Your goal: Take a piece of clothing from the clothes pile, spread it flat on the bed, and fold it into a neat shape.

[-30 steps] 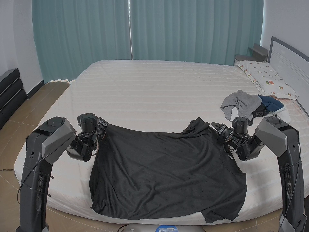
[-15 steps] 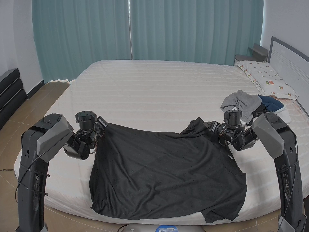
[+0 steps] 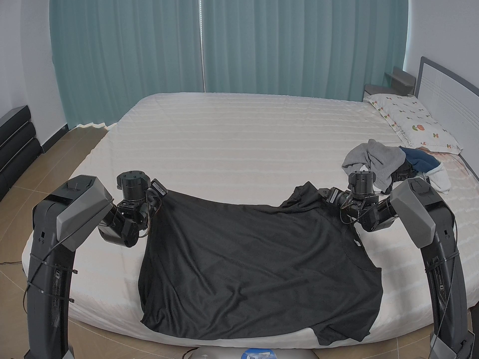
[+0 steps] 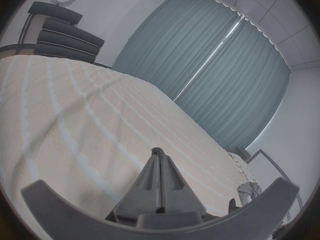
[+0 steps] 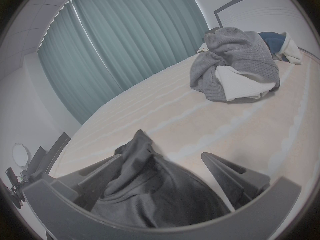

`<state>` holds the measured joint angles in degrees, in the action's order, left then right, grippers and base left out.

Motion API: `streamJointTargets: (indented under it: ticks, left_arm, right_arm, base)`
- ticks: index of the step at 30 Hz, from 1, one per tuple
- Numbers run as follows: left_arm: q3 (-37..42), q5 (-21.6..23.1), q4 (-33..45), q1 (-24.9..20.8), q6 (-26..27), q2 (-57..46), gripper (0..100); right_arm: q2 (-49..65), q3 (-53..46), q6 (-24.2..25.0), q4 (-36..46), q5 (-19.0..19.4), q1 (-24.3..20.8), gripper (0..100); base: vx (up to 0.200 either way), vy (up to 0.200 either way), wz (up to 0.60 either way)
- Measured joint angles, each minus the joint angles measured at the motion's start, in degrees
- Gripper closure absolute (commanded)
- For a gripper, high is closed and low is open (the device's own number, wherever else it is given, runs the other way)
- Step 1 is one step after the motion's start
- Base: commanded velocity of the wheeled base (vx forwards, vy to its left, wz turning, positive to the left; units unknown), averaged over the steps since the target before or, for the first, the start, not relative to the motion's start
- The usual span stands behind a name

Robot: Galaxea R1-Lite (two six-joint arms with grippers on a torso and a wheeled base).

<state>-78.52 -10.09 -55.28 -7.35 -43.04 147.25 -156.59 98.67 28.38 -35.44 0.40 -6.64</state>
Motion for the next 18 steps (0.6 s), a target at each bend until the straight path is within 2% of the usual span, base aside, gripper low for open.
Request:
streamJointTargets:
  ticks: [3,4,14,18]
  left_arm:
    - [0.0,0.0,0.0,0.0,0.0,0.0,100]
    - [0.0,0.0,0.0,0.0,0.0,0.0,100]
    - [-0.3,-1.1,0.3,0.0,0.4,-0.2,100]
    - [-1.5,-1.5,0.7,0.1,2.5,-0.1,100]
  right_arm:
    - [-0.6,-0.4,0.0,0.1,0.0,0.2,0]
    - [-0.7,-0.4,0.0,0.2,0.0,0.1,100]
    - [-1.4,-0.6,0.3,-0.4,0.1,0.1,100]
    - [-1.1,0.5,2.4,-1.0,-0.4,0.7,100]
  base:
    - [0.000,0.000,0.00]
    - [0.000,0.000,0.00]
    - [0.000,0.000,0.00]
    - [0.000,0.000,0.00]
